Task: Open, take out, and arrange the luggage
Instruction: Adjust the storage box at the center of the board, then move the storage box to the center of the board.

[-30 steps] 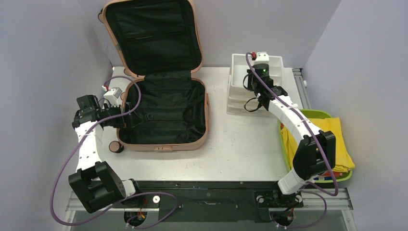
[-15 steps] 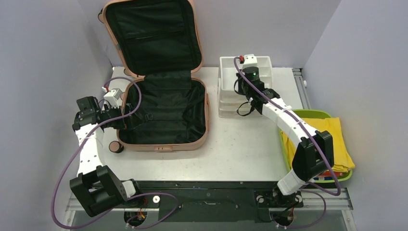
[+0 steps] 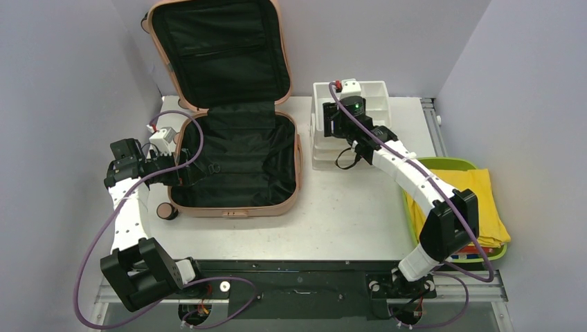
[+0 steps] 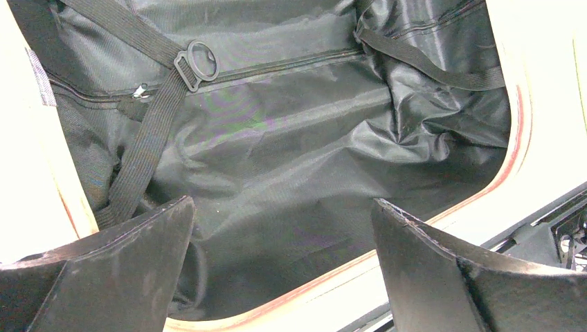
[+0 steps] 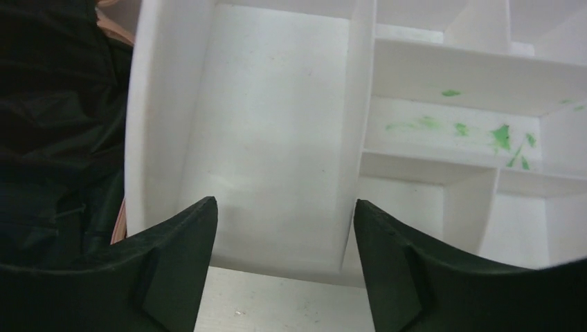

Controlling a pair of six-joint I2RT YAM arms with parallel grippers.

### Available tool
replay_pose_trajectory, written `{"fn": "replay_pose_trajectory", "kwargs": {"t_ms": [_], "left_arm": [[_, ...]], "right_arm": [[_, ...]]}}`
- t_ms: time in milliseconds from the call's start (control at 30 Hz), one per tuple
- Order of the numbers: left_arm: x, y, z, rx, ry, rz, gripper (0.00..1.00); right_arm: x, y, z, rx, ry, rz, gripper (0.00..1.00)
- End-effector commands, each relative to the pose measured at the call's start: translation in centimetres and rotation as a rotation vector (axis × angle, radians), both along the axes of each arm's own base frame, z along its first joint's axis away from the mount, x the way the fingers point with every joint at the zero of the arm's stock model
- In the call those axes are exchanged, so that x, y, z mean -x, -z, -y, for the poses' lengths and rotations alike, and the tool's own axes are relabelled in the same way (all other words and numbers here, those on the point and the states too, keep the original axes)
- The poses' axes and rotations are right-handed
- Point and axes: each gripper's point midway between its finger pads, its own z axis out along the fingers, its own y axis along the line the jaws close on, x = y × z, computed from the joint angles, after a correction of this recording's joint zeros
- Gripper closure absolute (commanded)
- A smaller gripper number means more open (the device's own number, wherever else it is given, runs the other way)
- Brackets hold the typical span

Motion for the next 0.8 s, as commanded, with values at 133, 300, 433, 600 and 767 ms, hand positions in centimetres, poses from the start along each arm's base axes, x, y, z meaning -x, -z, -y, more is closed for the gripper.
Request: {"fn": "replay_pose_trajectory", "kwargs": {"t_ms": [133, 300, 433, 600, 767], "left_arm": [[-0.9, -3.8, -2.4, -0.159, -0.061, 0.093, 0.04], [-0.3, -7.1, -3.2, -0.281, -0.079, 0.225, 0.04], [0.9, -9.6, -1.9, -0.316, -0.052, 0.371, 0.04], [4.1, -10.5, -0.1, -0.365, -0.043, 0.533, 0.04], [6.8, -7.6, 1.4, -0.372, 0.025, 0.497, 0.04]], "right_arm": [[2.4, -10.1, 2.3, 0.15, -0.096, 0.22, 0.19], [6.2, -10.4, 5.3, 0.284, -0.138, 0.207, 0.17], [9.9, -9.2, 7.5, 0.283, -0.131, 0.19, 0.15], [15.9, -7.9, 9.6, 0.2, -0.203, 0.253, 0.13], [20.2, -6.7, 12.7, 0.176, -0.145, 0.34, 0.11]]}}
